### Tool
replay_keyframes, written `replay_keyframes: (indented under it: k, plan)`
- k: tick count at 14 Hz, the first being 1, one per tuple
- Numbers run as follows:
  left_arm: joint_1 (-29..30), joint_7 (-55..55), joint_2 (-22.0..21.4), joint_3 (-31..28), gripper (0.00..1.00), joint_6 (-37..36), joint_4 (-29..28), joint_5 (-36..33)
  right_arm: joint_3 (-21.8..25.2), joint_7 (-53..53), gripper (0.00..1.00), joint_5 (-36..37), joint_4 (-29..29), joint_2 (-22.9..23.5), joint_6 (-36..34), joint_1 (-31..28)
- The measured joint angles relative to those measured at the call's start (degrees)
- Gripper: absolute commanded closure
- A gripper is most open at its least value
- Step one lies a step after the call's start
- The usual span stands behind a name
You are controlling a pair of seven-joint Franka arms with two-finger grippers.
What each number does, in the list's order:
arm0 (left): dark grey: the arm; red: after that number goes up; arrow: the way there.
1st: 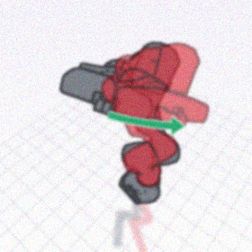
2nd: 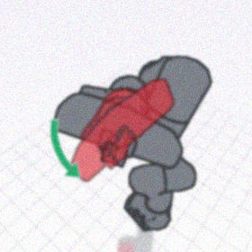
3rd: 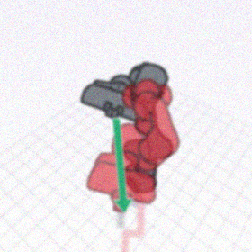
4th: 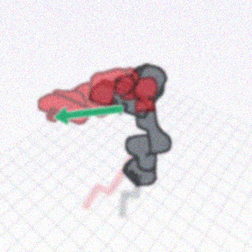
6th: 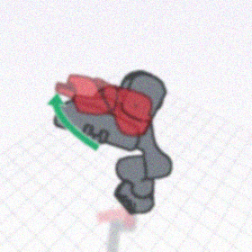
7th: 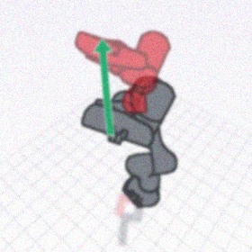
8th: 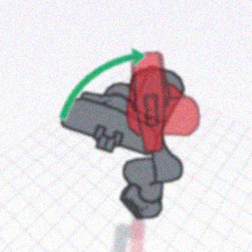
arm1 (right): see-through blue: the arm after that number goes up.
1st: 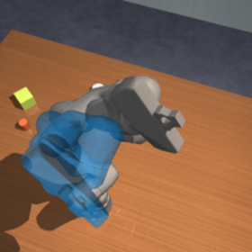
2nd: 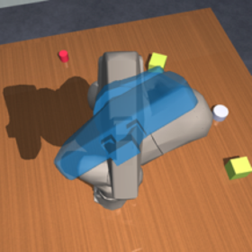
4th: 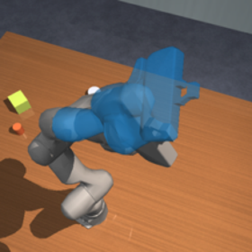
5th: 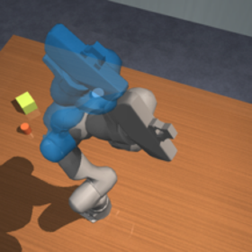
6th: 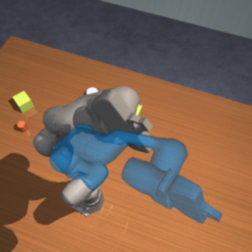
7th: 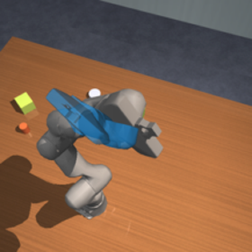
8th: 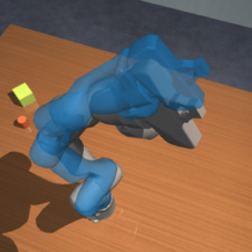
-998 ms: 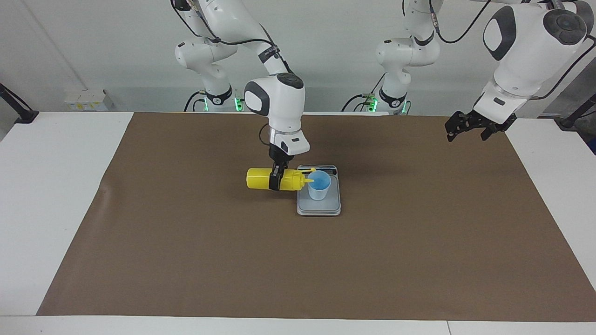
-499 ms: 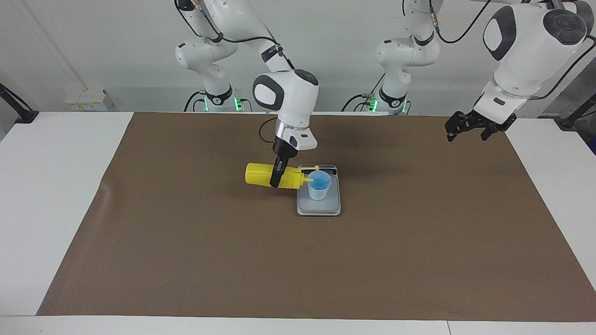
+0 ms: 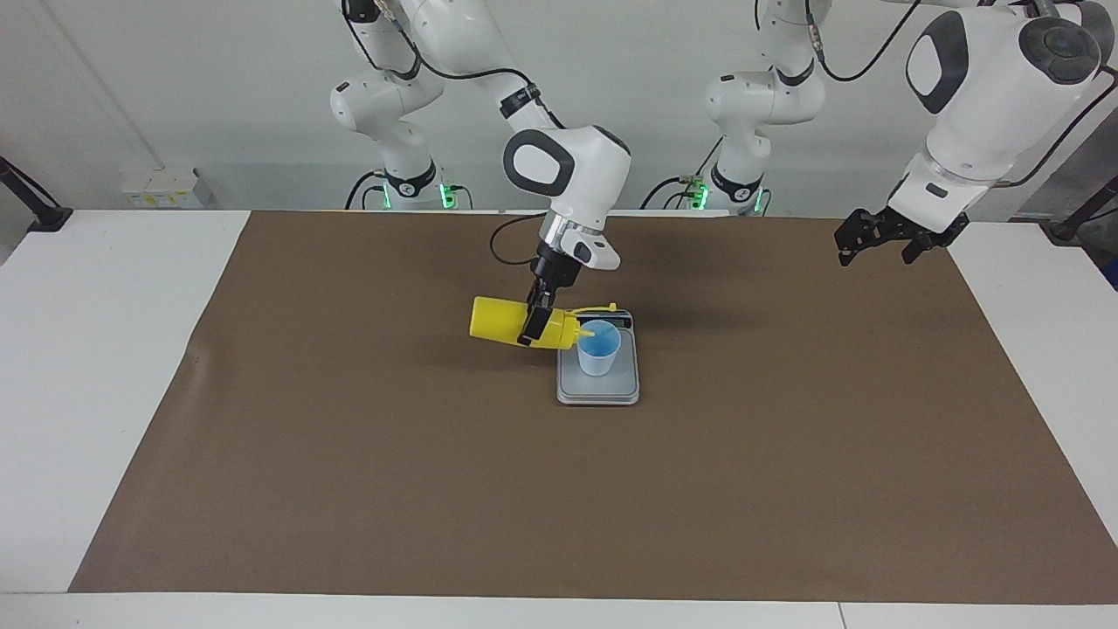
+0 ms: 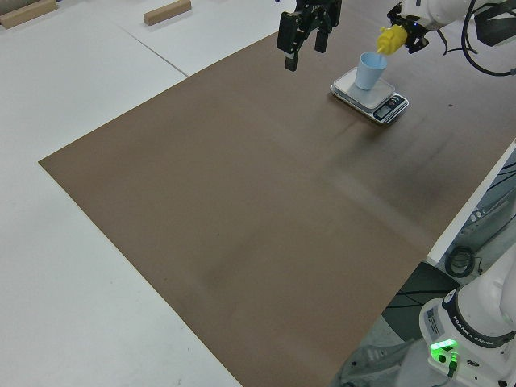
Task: Pour seasoning into cup on scale with both arms
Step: 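Tilt the yellow bottle nozzle-down over the blue cup with the right gripper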
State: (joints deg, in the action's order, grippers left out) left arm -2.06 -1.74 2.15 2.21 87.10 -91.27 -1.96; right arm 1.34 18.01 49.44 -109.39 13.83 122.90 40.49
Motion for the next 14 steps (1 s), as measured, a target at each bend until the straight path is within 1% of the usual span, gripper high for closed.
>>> replay_keyframes:
  k: [3, 5, 14]
  plan:
    - [0.0, 0.0, 0.0, 0.0, 0.0, 0.0, 0.0, 0.0, -0.01, -5.34, 0.62, 6.8, -0.02, 1.04, -1.96, 2.02]
    - [0.0, 0.0, 0.0, 0.0, 0.0, 0.0, 0.0, 0.0, -0.01, -7.8, 0.62, 8.88, 0.01, 1.76, -2.85, 3.21]
    - [0.0, 0.0, 0.0, 0.0, 0.0, 0.0, 0.0, 0.0, 0.19, -8.9, 0.6, 10.44, 0.06, 1.81, -3.35, 3.34]
